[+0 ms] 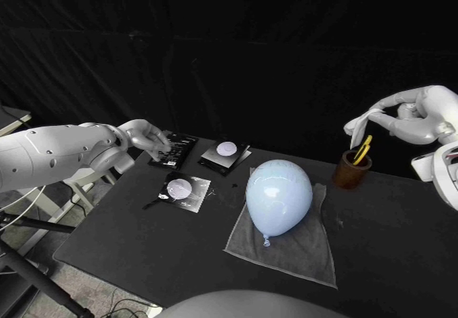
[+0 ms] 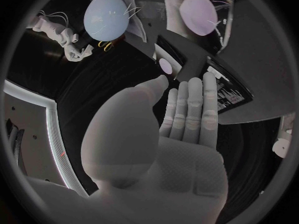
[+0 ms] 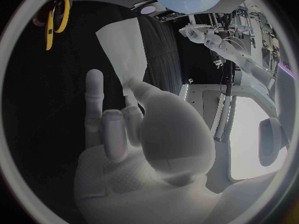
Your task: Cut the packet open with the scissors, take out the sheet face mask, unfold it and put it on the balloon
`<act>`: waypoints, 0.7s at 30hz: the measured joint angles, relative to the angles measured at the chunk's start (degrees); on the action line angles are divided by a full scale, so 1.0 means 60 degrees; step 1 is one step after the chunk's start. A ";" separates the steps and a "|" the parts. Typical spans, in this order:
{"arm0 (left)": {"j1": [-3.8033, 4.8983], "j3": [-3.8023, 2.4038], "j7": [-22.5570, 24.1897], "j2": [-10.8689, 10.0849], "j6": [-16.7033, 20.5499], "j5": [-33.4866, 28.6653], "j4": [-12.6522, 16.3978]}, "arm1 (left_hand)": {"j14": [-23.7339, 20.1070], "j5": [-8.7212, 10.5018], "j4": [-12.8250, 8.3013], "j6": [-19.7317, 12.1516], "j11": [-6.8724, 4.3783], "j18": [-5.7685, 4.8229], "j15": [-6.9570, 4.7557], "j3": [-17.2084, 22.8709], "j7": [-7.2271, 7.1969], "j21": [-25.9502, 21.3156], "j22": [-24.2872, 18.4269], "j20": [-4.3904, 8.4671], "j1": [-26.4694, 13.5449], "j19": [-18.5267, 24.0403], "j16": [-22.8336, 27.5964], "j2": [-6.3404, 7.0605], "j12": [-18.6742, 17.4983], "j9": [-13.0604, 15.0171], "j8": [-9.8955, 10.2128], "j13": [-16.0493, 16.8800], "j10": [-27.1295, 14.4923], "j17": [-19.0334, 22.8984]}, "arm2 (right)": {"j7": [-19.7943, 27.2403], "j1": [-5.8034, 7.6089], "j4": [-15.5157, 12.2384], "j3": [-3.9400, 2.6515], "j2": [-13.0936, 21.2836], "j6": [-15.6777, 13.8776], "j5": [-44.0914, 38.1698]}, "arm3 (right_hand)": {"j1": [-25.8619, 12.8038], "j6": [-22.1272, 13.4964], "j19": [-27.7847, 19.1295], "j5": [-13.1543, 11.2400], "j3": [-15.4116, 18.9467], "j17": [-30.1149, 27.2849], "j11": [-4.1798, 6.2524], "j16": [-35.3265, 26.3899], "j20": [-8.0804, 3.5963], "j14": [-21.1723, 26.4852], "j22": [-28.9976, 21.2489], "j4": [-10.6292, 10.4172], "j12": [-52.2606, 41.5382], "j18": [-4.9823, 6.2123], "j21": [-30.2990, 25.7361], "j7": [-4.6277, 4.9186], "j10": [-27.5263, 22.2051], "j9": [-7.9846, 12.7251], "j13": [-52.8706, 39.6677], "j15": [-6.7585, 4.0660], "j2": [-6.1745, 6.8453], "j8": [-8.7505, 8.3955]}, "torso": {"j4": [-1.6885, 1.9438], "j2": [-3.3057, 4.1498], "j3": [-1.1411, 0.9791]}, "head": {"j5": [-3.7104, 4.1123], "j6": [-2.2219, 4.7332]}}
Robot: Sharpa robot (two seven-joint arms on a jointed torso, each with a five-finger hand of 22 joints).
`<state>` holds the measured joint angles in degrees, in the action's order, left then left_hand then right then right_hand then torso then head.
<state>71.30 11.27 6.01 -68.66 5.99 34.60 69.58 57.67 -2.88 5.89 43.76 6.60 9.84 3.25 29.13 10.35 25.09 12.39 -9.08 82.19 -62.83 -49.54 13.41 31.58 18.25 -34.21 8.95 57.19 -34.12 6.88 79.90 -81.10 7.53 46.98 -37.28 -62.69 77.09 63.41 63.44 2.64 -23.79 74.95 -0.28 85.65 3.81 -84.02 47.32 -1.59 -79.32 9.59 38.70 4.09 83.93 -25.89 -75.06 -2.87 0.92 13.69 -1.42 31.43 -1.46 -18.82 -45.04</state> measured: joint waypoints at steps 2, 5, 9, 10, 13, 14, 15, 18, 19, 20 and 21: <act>0.0064 -0.0035 0.0207 0.0127 0.0047 -0.0311 0.0231 | 0.0418 0.0000 -0.0133 0.0320 -0.0191 -0.0003 -0.0211 -0.0006 -0.0122 0.0644 0.0389 0.0265 0.0088 -0.0308 -0.0416 -0.0165 0.0315 -0.0092 0.0085 0.0162 0.0393 -0.0187 | 0.0000 -0.0015 -0.0004 0.0005 -0.0015 0.0087 0.0031 | 0.0000 -0.0001 0.0000 0.0000 0.0000 0.0000 0.0015 -0.0001 0.0000 0.0000 0.0000 0.0000 0.0000 -0.0025 0.0000 0.0000 0.0015 -0.0002 0.0000 0.0000 0.0000 -0.0005 | -0.0002 -0.0006 0.0000 | 0.0161 0.0081; 0.0111 -0.0153 0.0485 0.0500 0.0120 -0.0721 0.0583 | 0.0962 0.0000 -0.0279 0.0592 -0.0367 -0.0010 -0.0416 0.0094 -0.0312 0.1763 0.1103 0.0565 0.0139 -0.0678 -0.1223 -0.0237 0.0657 -0.0247 0.0295 0.0379 0.0695 -0.0767 | -0.0009 -0.0033 -0.0054 0.0016 -0.0035 0.0246 0.0112 | 0.0000 -0.0004 0.0000 -0.0001 0.0000 0.0000 0.0015 -0.0003 0.0000 0.0001 0.0000 0.0000 0.0008 -0.0053 0.0000 0.0002 0.0015 -0.0005 0.0000 0.0000 0.0000 -0.0005 | -0.0005 -0.0018 0.0001 | 0.0675 0.0239; 0.0158 -0.0334 0.0829 0.1180 0.0191 -0.1140 0.0891 | 0.1942 0.0001 -0.0336 0.0702 -0.0422 -0.0028 -0.0526 0.0395 -0.0296 0.3005 0.1972 0.0709 0.0051 -0.0524 -0.2698 -0.0325 0.0784 -0.0387 0.0561 0.0556 0.0527 -0.2528 | -0.0026 -0.0055 -0.0189 0.0022 -0.0057 0.0497 0.0264 | 0.0012 -0.0031 0.0000 -0.0002 -0.0016 -0.0006 0.0015 -0.0017 0.0000 0.0001 -0.0001 -0.0016 0.0056 -0.0055 0.0000 -0.0002 0.0015 -0.0011 -0.0003 0.0001 -0.0012 0.0033 | -0.0027 -0.0027 0.0016 | 0.1398 0.0576; 0.0161 -0.0365 0.0898 0.1348 0.0204 -0.1216 0.0917 | 0.2012 0.0001 -0.0316 0.0712 -0.0415 -0.0030 -0.0522 0.0438 -0.0286 0.3198 0.2111 0.0699 0.0009 -0.0412 -0.2812 -0.0368 0.0762 -0.0401 0.0580 0.0559 0.0425 -0.2672 | -0.0030 -0.0058 -0.0215 0.0024 -0.0061 0.0557 0.0303 | 0.0012 -0.0032 0.0000 -0.0003 -0.0026 -0.0007 0.0015 -0.0017 0.0000 0.0001 -0.0001 -0.0026 0.0056 -0.0056 0.0000 -0.0002 0.0015 -0.0011 -0.0003 0.0001 -0.0012 0.0033 | -0.0031 -0.0029 0.0023 | 0.1560 0.0667; 0.0161 -0.0467 0.1088 0.1912 0.0234 -0.1435 0.0946 | 0.2031 0.0001 -0.0295 0.0742 -0.0373 -0.0028 -0.0520 0.0460 -0.0257 0.3495 0.2339 0.0641 -0.0042 -0.0221 -0.2825 -0.0419 0.0586 -0.0402 0.0580 0.0532 0.0214 -0.2644 | -0.0041 -0.0061 -0.0305 0.0027 -0.0074 0.0766 0.0452 | 0.0012 -0.0036 0.0000 -0.0004 -0.0043 -0.0008 0.0014 -0.0017 0.0000 0.0001 -0.0002 -0.0011 0.0056 -0.0056 0.0000 -0.0002 0.0014 -0.0038 -0.0001 0.0002 -0.0012 0.0033 | -0.0051 -0.0038 0.0037 | 0.2124 0.1011; 0.0161 -0.0498 0.1136 0.2071 0.0238 -0.1489 0.0947 | 0.1921 0.0001 -0.0283 0.0742 -0.0345 -0.0029 -0.0490 0.0472 -0.0257 0.3549 0.2397 0.0638 -0.0063 -0.0146 -0.2726 -0.0439 0.0528 -0.0402 0.0580 0.0504 0.0157 -0.2504 | -0.0045 -0.0061 -0.0327 0.0028 -0.0076 0.0826 0.0498 | 0.0012 -0.0043 0.0000 -0.0004 -0.0054 -0.0008 0.0014 -0.0017 0.0000 0.0002 -0.0002 0.0000 0.0056 -0.0058 0.0000 -0.0002 0.0014 -0.0039 -0.0001 0.0002 -0.0012 0.0033 | -0.0058 -0.0038 0.0038 | 0.2271 0.1100; 0.0161 -0.0538 0.1182 0.2238 0.0244 -0.1540 0.0940 | 0.1839 0.0001 -0.0283 0.0743 -0.0331 -0.0029 -0.0464 0.0472 -0.0255 0.3576 0.2423 0.0641 -0.0082 -0.0120 -0.2645 -0.0420 0.0482 -0.0403 0.0606 0.0479 0.0138 -0.2408 | -0.0050 -0.0062 -0.0344 0.0030 -0.0079 0.0885 0.0546 | 0.0012 -0.0047 0.0000 -0.0004 -0.0055 -0.0008 0.0014 -0.0017 0.0000 0.0002 -0.0003 0.0000 0.0056 -0.0058 0.0000 0.0012 0.0014 -0.0043 -0.0001 0.0002 -0.0012 0.0033 | -0.0067 -0.0038 0.0044 | 0.2474 0.1209; 0.0162 -0.0680 0.1334 0.2788 0.0262 -0.1698 0.0891 | 0.1712 0.0000 -0.0249 0.0744 -0.0295 -0.0030 -0.0400 0.0466 -0.0255 0.3649 0.2505 0.0579 -0.0228 0.0026 -0.2522 -0.0350 0.0357 -0.0427 0.0683 0.0421 0.0037 -0.2260 | -0.0068 -0.0063 -0.0414 0.0031 -0.0108 0.1068 0.0703 | 0.0012 -0.0029 0.0000 -0.0006 -0.0056 -0.0008 0.0014 -0.0018 0.0000 0.0002 -0.0004 0.0001 0.0056 -0.0059 0.0000 0.0031 0.0014 -0.0045 -0.0001 0.0002 -0.0012 0.0033 | -0.0092 -0.0038 0.0045 | 0.2937 0.1458; 0.0162 -0.0711 0.1378 0.2946 0.0269 -0.1744 0.0868 | 0.1712 0.0001 -0.0200 0.0737 -0.0262 -0.0029 -0.0402 0.0441 -0.0247 0.3679 0.2529 0.0575 -0.0320 0.0084 -0.2493 -0.0358 0.0310 -0.0439 0.0727 0.0402 0.0003 -0.2230 | -0.0075 -0.0064 -0.0428 0.0032 -0.0125 0.1120 0.0748 | 0.0012 -0.0028 0.0000 -0.0017 -0.0056 -0.0008 0.0014 -0.0018 0.0000 0.0002 -0.0003 0.0000 0.0056 -0.0059 0.0000 0.0033 0.0014 -0.0045 -0.0002 0.0002 -0.0012 0.0033 | -0.0100 -0.0038 0.0046 | 0.3066 0.1534; 0.0164 -0.0741 0.1437 0.3135 0.0275 -0.1803 0.0849 | 0.1712 0.0001 -0.0175 0.0706 -0.0264 -0.0029 -0.0402 0.0416 -0.0216 0.3714 0.2541 0.0575 -0.0334 0.0083 -0.2493 -0.0344 0.0310 -0.0441 0.0727 0.0395 -0.0031 -0.2223 | -0.0082 -0.0064 -0.0445 0.0033 -0.0151 0.1185 0.0801 | 0.0013 -0.0028 0.0000 -0.0020 -0.0056 -0.0007 0.0013 -0.0018 0.0000 0.0002 -0.0002 0.0001 0.0056 -0.0060 0.0000 0.0033 0.0013 -0.0045 -0.0001 0.0002 -0.0012 0.0033 | -0.0107 -0.0036 0.0045 | 0.3211 0.1609; 0.0165 -0.0759 0.1481 0.3271 0.0278 -0.1843 0.0826 | 0.1712 0.0001 -0.0176 0.0689 -0.0279 -0.0030 -0.0402 0.0417 -0.0199 0.3715 0.2556 0.0575 -0.0343 0.0083 -0.2493 -0.0335 0.0289 -0.0441 0.0727 0.0383 -0.0048 -0.2225 | -0.0088 -0.0064 -0.0450 0.0035 -0.0170 0.1232 0.0838 | 0.0013 -0.0028 0.0000 -0.0021 -0.0056 -0.0007 0.0013 -0.0019 0.0000 0.0002 0.0002 0.0001 0.0077 -0.0060 0.0000 0.0033 0.0013 -0.0044 -0.0006 0.0002 -0.0013 0.0032 | -0.0114 -0.0034 0.0045 | 0.3333 0.1670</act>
<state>72.29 6.72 14.89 -49.04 7.65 23.54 74.53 67.94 -2.87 4.83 47.90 4.92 9.66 0.84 31.63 9.16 47.38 27.73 -5.63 80.13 -62.33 -64.50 11.40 33.32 15.60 -29.84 11.25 56.90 -47.47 6.35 79.52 -83.80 7.74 45.96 -29.89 -57.66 77.17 63.24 63.44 2.51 -24.12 74.91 -0.20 85.54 3.81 -84.01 47.33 -1.58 -78.85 9.23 38.70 4.29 84.01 -26.16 -75.10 -2.85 0.84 13.88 -2.10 31.22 -1.19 1.18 -35.02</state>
